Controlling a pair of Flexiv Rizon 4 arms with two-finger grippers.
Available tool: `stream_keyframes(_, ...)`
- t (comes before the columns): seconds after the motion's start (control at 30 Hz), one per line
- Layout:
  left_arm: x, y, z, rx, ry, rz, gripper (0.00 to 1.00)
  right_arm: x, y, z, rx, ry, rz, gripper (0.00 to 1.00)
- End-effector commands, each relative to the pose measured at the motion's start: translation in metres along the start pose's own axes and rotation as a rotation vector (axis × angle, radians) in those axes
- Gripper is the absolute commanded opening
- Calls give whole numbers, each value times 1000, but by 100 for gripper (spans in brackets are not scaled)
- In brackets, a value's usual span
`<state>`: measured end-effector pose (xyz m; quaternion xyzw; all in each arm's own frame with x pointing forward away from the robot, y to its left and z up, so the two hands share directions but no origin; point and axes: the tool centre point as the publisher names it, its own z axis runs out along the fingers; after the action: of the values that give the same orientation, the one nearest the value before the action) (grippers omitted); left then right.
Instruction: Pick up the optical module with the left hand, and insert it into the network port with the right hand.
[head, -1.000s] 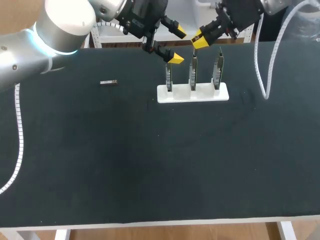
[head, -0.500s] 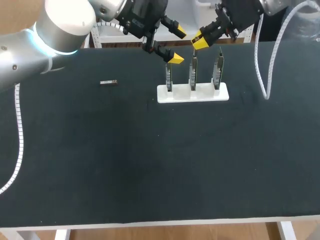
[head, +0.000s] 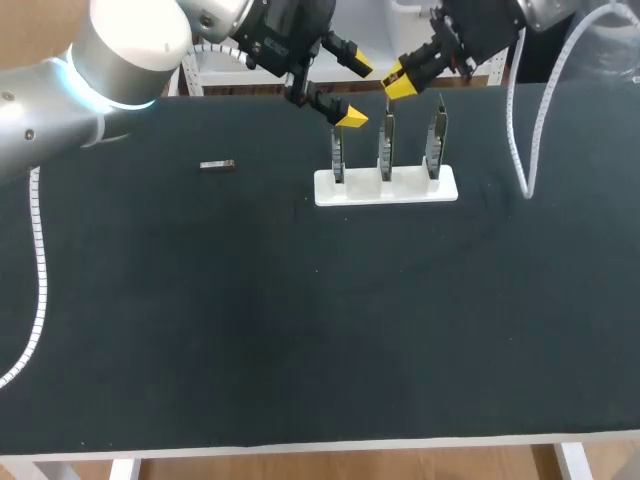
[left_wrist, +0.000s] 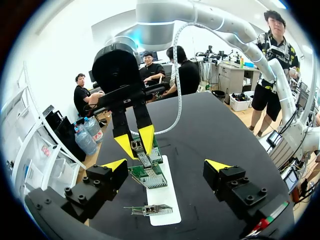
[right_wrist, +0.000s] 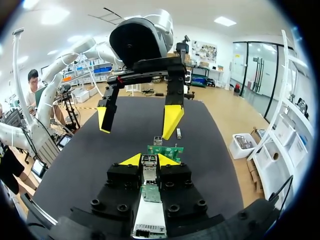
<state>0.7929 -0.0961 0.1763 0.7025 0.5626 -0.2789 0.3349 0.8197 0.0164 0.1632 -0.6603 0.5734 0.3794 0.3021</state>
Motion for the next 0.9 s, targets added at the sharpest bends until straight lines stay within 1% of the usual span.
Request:
stream_keyframes(0.03,0,0,0,0,2,1,100,2,-3,2,-6,0,5,0)
stream_keyframes(0.6,0,0,0,0,2,1,100,8,-9,3,1,3,28,0)
stream_keyframes(0.9,0,0,0,0,2,1,100,11,-8,4,-3,6,34,0)
